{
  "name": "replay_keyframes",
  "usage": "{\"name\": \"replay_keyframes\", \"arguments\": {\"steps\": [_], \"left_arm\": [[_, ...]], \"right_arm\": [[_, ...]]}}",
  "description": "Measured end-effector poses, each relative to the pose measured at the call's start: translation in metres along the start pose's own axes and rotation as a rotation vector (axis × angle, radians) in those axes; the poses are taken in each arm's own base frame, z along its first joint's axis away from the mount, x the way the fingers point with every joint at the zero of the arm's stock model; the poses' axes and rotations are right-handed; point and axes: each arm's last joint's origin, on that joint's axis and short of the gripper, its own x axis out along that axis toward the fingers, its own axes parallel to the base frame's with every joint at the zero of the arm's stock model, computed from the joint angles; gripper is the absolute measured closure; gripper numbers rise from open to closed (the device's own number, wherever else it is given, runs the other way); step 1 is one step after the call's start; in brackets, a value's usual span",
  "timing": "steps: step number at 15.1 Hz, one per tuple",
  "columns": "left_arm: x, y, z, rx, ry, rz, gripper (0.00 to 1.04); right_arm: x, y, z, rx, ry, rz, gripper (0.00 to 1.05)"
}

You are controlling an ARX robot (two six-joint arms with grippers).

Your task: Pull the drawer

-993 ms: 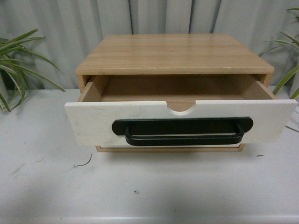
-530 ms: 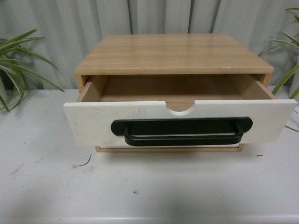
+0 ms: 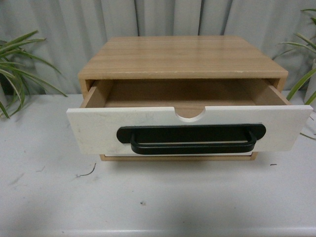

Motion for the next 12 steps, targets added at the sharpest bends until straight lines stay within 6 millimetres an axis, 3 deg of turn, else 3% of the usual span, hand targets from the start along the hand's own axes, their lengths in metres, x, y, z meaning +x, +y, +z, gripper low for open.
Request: {"name": "replay_keyframes", "arguments": {"steps": [1, 2, 9, 10, 12], "left_arm": [[0.0, 0.0, 0.0, 0.0, 0.0, 0.0, 1.03], [0.0, 0.0, 0.0, 0.0, 0.0, 0.0, 0.93], [0.0, 0.0, 0.0, 0.0, 0.0, 0.0, 0.08], [0.0, 0.0, 0.0, 0.0, 0.0, 0.0, 0.06], [0.0, 0.0, 0.0, 0.0, 0.0, 0.0, 0.07]], "right_arm": [[0.0, 0.0, 0.0, 0.0, 0.0, 0.0, 1.03], [0.0, 0.0, 0.0, 0.0, 0.0, 0.0, 0.96], [0.0, 0.0, 0.0, 0.0, 0.0, 0.0, 0.1], [0.0, 0.0, 0.0, 0.001, 0.0, 0.0, 0.05], [0.0, 0.0, 0.0, 0.001, 0.0, 0.0, 0.06]]}}
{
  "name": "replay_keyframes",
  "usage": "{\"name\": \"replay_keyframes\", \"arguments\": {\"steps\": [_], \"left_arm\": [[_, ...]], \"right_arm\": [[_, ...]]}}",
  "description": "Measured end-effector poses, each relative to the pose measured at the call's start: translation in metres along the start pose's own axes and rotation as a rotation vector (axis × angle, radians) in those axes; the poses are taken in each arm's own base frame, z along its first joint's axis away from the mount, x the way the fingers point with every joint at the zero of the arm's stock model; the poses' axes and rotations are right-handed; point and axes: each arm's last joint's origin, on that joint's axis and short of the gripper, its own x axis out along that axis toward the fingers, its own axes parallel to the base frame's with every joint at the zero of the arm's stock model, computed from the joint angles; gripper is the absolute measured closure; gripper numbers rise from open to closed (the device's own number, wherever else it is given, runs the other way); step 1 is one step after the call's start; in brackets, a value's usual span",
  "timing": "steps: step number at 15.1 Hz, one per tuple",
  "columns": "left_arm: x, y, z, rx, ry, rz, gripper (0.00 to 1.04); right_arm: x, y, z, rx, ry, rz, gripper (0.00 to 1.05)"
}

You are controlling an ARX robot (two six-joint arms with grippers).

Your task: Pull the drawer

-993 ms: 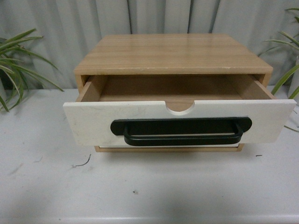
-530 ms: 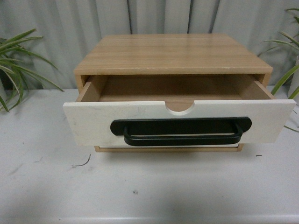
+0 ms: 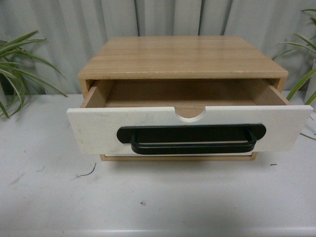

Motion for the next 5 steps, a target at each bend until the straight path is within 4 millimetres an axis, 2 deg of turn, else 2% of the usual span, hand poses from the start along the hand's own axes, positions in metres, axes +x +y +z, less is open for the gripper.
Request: {"name": "replay_keyframes", "arguments": {"steps": [5], "left_arm": [[0.0, 0.0, 0.0, 0.0, 0.0, 0.0, 0.07]], "right_arm": [[0.0, 0.0, 0.0, 0.0, 0.0, 0.0, 0.06]]}}
